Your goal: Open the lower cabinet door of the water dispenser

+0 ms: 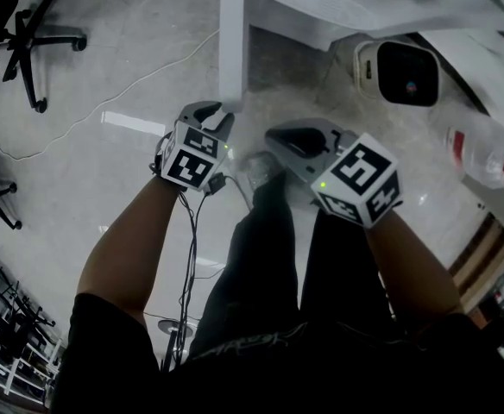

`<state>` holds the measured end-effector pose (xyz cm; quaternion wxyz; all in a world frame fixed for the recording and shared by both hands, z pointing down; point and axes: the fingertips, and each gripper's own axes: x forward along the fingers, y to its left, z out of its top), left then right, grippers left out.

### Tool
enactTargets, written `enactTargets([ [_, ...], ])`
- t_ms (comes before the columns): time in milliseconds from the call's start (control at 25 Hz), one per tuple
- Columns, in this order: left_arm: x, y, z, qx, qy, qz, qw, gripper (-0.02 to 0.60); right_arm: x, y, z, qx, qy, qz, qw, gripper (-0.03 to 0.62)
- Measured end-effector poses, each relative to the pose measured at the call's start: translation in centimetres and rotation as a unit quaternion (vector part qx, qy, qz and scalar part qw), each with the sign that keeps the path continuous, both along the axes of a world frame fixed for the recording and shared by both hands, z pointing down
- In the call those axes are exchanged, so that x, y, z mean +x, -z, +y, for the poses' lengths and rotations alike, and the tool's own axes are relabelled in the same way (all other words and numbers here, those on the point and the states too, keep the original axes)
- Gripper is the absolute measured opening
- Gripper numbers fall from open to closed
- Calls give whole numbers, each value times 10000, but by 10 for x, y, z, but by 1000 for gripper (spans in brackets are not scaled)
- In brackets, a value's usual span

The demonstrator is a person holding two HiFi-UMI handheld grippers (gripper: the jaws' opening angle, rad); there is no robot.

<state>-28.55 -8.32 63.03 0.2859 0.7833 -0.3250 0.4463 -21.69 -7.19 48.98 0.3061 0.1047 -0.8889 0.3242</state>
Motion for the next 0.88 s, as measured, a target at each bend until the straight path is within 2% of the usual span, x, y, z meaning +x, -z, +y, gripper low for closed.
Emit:
enactTargets([
  [280,-23,-2,-2,-19,-129,26,9999,100,-23,-2,-5,-69,92,-8,9999,12],
  [560,-45,-1,-2,-148,-263,-106,9995,100,-38,-1,-12,-86,191,-5,9998,12],
  [880,-69,-2,-6,-164,-241,-142,9995,100,-53,-6,-16,-125,359,49,9993,12],
])
